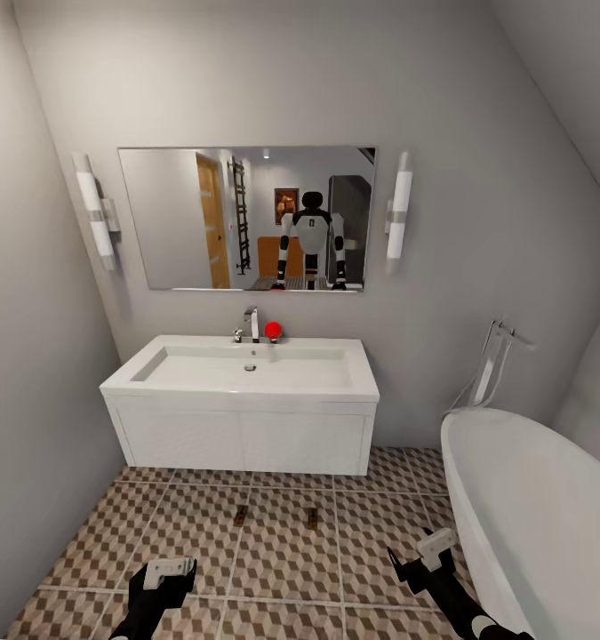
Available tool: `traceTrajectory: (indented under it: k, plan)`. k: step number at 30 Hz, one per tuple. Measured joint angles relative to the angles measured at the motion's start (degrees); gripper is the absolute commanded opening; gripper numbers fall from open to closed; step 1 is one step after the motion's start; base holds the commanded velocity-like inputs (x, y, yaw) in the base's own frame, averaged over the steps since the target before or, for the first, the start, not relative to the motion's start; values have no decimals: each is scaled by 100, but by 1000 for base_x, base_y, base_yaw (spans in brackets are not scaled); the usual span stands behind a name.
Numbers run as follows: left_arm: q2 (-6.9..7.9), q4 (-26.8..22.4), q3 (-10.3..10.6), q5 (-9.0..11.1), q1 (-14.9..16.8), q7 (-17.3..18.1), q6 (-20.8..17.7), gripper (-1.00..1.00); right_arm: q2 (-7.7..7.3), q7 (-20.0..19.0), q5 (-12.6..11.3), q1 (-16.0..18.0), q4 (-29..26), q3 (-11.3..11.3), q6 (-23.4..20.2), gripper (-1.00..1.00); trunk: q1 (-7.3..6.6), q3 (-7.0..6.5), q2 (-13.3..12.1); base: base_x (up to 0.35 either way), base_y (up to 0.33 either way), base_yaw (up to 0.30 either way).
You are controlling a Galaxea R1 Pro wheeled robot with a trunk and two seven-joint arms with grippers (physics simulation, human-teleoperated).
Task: Take the four mousetraps from the cabinet in the bathroom and place them on the bathroom floor. Make sure all four end up on the same floor surface, and ensure that at least two of them are either under or directly next to the same bathroom sink.
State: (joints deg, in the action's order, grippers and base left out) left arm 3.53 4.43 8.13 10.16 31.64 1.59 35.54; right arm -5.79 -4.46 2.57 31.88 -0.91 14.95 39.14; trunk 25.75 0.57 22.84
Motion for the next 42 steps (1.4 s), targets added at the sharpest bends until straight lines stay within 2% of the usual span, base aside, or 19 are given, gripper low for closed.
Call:
traceTrajectory:
  k: [42]
  plan:
    - [0,0,-2,0,0,0,0,100,0,-1,0,0,0,0,0,100,0,0,0,0,0,0]
